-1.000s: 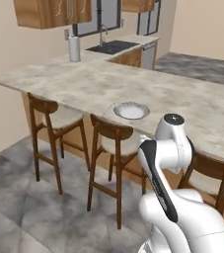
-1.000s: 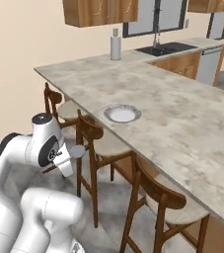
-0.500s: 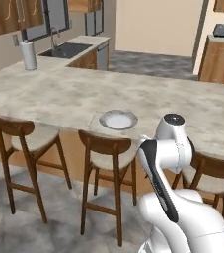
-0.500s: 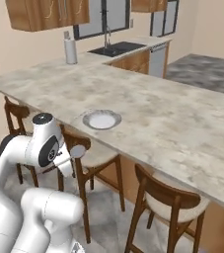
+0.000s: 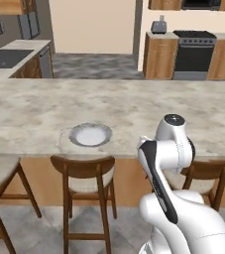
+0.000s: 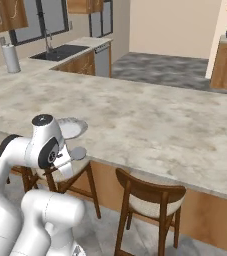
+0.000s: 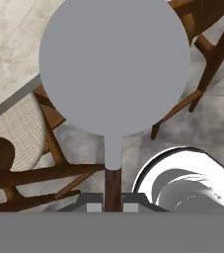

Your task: Take the fork and place it on the left side of the plate. Then take the spoon and place it on the right side of the plate. Make sure they're directly next to the plate.

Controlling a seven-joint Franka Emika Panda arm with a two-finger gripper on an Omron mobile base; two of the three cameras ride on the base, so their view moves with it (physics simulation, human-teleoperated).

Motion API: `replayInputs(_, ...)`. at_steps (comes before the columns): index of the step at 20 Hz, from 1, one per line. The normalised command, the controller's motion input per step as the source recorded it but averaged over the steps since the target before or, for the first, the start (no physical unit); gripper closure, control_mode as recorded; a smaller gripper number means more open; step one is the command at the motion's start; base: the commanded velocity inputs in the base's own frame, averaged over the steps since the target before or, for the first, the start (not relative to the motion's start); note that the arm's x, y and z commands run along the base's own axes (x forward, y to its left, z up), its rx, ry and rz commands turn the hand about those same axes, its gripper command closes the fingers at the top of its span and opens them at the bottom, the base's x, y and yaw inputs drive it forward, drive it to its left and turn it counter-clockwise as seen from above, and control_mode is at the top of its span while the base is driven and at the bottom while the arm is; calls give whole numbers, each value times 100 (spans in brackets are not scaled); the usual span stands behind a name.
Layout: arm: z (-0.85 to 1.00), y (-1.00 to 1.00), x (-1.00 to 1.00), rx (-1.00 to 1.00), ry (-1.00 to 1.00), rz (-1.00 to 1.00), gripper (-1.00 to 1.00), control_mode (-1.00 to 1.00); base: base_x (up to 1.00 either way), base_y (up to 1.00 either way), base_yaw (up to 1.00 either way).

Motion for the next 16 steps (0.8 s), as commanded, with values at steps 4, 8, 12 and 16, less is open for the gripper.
replayInputs(4, 0, 0, 0, 0, 0, 0, 100, 100, 59, 31, -20)
replayInputs(8, 0, 0, 0, 0, 0, 0, 100, 100, 50, 40, -1)
replayInputs(12, 0, 0, 0, 0, 0, 0, 100, 100, 43, 23, 0)
replayInputs(16, 0, 0, 0, 0, 0, 0, 100, 100, 28, 18, 0)
